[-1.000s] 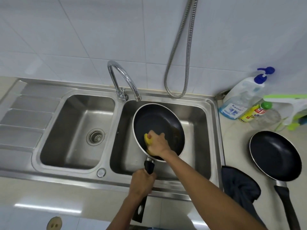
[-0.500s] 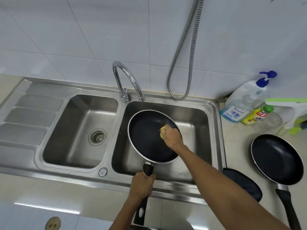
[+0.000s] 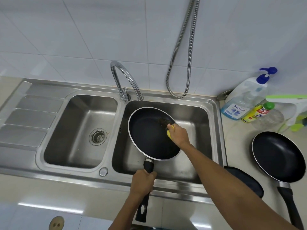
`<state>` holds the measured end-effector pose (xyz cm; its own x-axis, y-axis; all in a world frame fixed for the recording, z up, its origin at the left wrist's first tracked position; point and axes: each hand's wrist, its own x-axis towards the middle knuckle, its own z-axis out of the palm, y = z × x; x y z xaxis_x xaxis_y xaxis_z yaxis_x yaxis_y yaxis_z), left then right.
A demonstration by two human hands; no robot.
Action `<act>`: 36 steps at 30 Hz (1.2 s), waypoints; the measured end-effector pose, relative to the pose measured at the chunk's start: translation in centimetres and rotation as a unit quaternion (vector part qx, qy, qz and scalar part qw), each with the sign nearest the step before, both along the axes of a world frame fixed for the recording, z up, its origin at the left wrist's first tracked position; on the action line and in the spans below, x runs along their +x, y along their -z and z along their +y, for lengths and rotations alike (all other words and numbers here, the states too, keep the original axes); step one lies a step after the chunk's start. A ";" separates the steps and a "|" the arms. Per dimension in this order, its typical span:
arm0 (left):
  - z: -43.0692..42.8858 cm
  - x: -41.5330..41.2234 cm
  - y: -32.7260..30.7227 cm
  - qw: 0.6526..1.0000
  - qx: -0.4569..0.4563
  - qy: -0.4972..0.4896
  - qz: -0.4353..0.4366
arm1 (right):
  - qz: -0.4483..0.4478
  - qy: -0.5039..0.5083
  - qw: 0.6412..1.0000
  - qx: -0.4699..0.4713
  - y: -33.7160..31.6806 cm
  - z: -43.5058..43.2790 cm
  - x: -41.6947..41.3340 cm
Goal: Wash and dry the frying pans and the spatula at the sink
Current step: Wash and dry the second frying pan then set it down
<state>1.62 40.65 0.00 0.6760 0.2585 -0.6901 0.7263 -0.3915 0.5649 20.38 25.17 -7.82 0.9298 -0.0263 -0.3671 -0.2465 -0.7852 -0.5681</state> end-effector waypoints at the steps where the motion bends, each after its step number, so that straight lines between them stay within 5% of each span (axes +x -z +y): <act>1: -0.1 0.1 0.1 1.000 0.011 0.005 0.000 | 0.032 0.042 0.997 0.063 0.1 -0.4 0.2; 4: -0.5 0.3 0.3 0.999 0.048 0.025 -0.002 | 0.153 0.175 0.938 0.257 -0.1 -1.7 0.3; 8: -1.5 0.3 0.4 0.994 0.098 0.046 -0.010 | 0.156 0.207 0.924 0.282 -0.2 -3.6 0.1; 17: -3.9 -0.9 0.6 0.993 0.118 0.027 0.013 | 0.047 0.071 0.993 0.082 -1.3 -6.7 0.6; 23: -4.5 -1.2 0.9 0.994 0.105 0.007 0.018 | 0.014 0.024 1.000 0.000 -1.5 -7.9 0.0; 30: -4.9 0.4 1.4 0.997 0.070 0.003 -0.029 | -0.170 0.116 0.959 -0.195 -3.2 -13.4 -1.0; 36: -5.9 0.9 1.3 0.997 -0.012 -0.061 -0.046 | -0.135 0.147 0.933 -0.300 -1.6 -20.4 -1.7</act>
